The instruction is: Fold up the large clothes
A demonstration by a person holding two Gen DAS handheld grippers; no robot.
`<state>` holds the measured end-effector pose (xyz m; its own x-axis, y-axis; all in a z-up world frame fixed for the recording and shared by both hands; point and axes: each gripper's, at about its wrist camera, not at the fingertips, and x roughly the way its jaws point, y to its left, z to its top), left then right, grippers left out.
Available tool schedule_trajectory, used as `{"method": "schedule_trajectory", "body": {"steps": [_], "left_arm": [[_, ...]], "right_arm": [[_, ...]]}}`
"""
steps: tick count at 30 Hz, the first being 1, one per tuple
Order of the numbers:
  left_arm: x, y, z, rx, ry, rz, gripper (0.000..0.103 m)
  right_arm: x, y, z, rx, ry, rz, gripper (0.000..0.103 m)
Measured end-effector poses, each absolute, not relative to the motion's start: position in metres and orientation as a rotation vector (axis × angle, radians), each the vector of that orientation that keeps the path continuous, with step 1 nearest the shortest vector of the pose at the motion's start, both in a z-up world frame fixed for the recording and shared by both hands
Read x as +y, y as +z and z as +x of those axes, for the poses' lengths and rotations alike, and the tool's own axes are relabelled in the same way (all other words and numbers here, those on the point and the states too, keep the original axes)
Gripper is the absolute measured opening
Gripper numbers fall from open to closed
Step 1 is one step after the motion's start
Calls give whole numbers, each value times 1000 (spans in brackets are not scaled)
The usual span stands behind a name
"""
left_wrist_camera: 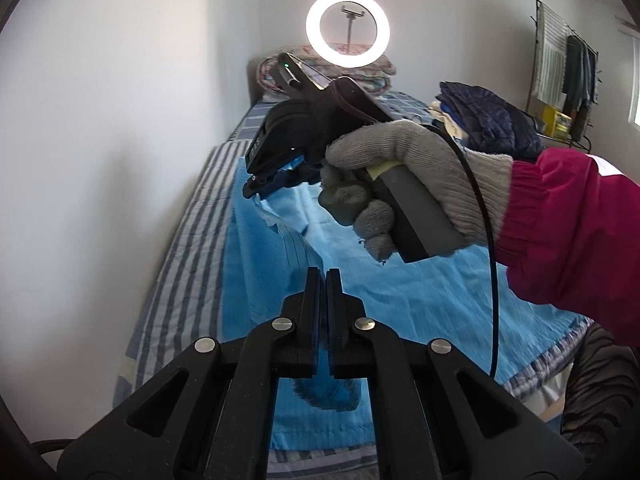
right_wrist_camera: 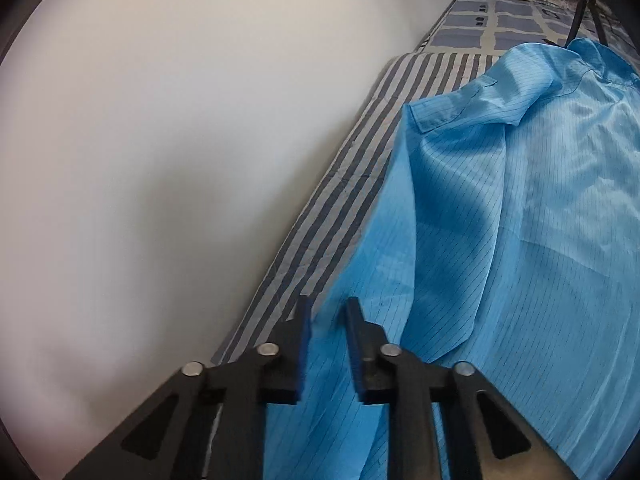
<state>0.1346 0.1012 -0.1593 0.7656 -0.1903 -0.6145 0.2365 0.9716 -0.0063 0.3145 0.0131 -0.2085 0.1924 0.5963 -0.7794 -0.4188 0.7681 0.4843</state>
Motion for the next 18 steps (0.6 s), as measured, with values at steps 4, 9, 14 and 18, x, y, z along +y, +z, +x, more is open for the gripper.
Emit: {"method": "schedule_trajectory", "body": {"steps": [4,9,14,18], "left_arm": [[88,-155,123,646,-287,93,0],[67,-157,94,634,-360,142,0],[67,-163,88,660,-376,145,0],[95,-162,99,711,-365,30,0]], "right_arm": [[-10,-204,302,1147,711,201,0],[-62,-206,290,1127,662,299,0],[-80,-207,277,1088,633,259,0],[-85,-203,261,1085,640,254,0]]}}
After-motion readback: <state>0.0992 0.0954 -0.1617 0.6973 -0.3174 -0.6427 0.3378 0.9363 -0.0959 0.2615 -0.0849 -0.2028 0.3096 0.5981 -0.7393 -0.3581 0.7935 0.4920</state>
